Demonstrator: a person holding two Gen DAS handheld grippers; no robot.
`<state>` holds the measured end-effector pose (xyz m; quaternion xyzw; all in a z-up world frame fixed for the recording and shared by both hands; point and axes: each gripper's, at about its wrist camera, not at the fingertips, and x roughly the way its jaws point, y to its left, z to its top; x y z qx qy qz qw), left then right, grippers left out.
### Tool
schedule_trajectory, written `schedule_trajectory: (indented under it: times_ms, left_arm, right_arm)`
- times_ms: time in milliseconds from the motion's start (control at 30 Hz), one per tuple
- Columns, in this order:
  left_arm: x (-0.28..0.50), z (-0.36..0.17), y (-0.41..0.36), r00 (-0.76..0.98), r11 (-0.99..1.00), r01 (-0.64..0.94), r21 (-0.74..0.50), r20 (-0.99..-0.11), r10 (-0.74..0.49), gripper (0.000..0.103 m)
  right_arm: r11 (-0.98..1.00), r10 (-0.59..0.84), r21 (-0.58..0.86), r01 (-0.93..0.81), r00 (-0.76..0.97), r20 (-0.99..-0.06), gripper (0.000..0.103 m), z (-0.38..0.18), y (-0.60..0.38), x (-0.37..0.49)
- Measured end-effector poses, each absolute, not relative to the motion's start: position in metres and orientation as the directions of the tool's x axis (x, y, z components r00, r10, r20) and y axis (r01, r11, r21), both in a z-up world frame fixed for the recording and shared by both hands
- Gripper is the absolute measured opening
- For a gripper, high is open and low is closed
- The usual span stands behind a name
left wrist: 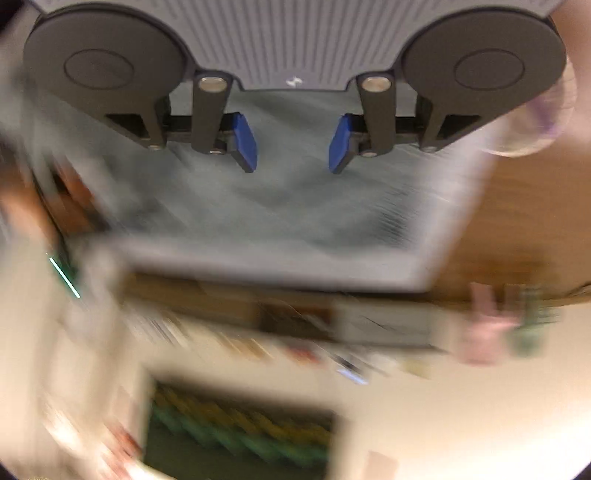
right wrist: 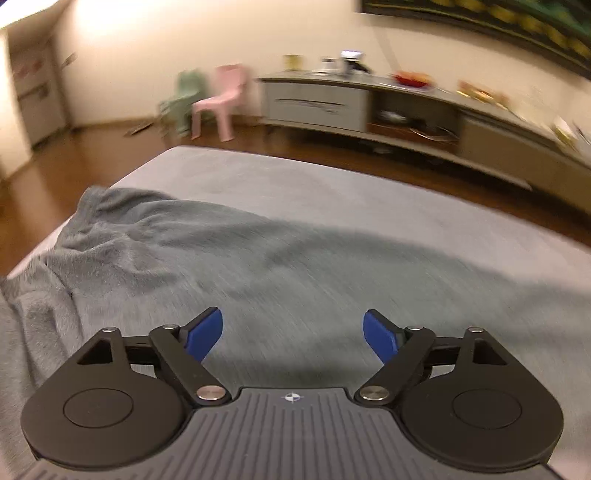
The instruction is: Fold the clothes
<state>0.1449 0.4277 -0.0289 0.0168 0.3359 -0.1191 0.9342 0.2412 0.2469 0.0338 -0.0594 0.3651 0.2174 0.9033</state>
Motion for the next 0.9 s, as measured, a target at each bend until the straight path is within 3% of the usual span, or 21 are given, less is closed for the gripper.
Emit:
schedule_trajectory:
  times_ms: [100, 200, 233, 267, 300, 333, 367, 567, 667, 767, 833, 900]
  left_arm:
    - [0.149, -0.070, 0.367, 0.643, 0.913, 0.401, 0.078, -0.734, -0.219, 0.038]
    - [0.148, -0.094, 0.354, 0.577, 0.885, 0.461, 0.064, -0.780, -0.244, 0.036]
    - [0.145, -0.096, 0.356, 0.579, 0.881, 0.470, 0.061, -0.774, -0.256, 0.036]
    - [0.143, -0.098, 0.358, 0.577, 0.879, 0.474, 0.053, -0.772, -0.265, 0.036]
    - [0.142, -0.099, 0.359, 0.572, 0.879, 0.474, 0.042, -0.774, -0.271, 0.036]
    - [0.141, -0.100, 0.360, 0.568, 0.877, 0.480, 0.040, -0.775, -0.275, 0.036]
    - [0.139, -0.100, 0.360, 0.567, 0.871, 0.490, 0.046, -0.775, -0.278, 0.036]
    - [0.135, -0.101, 0.358, 0.549, 0.841, 0.537, 0.060, -0.782, -0.295, 0.037]
    - [0.134, -0.095, 0.363, 0.560, 0.851, 0.523, 0.053, -0.773, -0.296, 0.035]
    - [0.142, -0.088, 0.363, 0.599, 0.859, 0.509, 0.051, -0.738, -0.311, 0.036]
    - [0.147, -0.083, 0.362, 0.622, 0.864, 0.501, 0.048, -0.714, -0.321, 0.034]
    - [0.150, -0.086, 0.360, 0.612, 0.861, 0.506, 0.047, -0.724, -0.320, 0.035]
  right_arm:
    - [0.860, 0.351, -0.010, -0.510, 0.606, -0.714, 0.085, 0.021, 0.278, 0.269]
    - [0.839, 0.341, -0.054, -0.542, 0.599, -0.725, 0.080, 0.014, 0.288, 0.287]
    - [0.828, 0.344, -0.046, -0.559, 0.570, -0.746, 0.058, 0.009, 0.291, 0.295]
    - [0.817, 0.351, -0.037, -0.576, 0.546, -0.761, 0.051, 0.005, 0.292, 0.302]
    - [0.809, 0.369, -0.029, -0.587, 0.546, -0.752, 0.037, 0.005, 0.291, 0.307]
    - [0.808, 0.364, -0.040, -0.588, 0.550, -0.752, 0.013, 0.005, 0.292, 0.310]
    - [0.809, 0.353, -0.056, -0.585, 0.559, -0.750, 0.005, 0.005, 0.293, 0.315]
    - [0.880, 0.096, -0.267, -0.392, 0.699, -0.709, 0.002, -0.001, 0.277, 0.373]
    - [0.906, 0.003, -0.297, -0.302, 0.706, -0.709, 0.003, -0.002, 0.261, 0.397]
    - [0.922, 0.152, -0.165, -0.350, 0.720, -0.677, 0.007, 0.026, 0.254, 0.368]
    - [0.861, 0.344, -0.029, -0.507, 0.625, -0.701, 0.008, 0.034, 0.263, 0.332]
    - [0.787, 0.390, -0.021, -0.617, 0.523, -0.758, 0.009, 0.020, 0.280, 0.310]
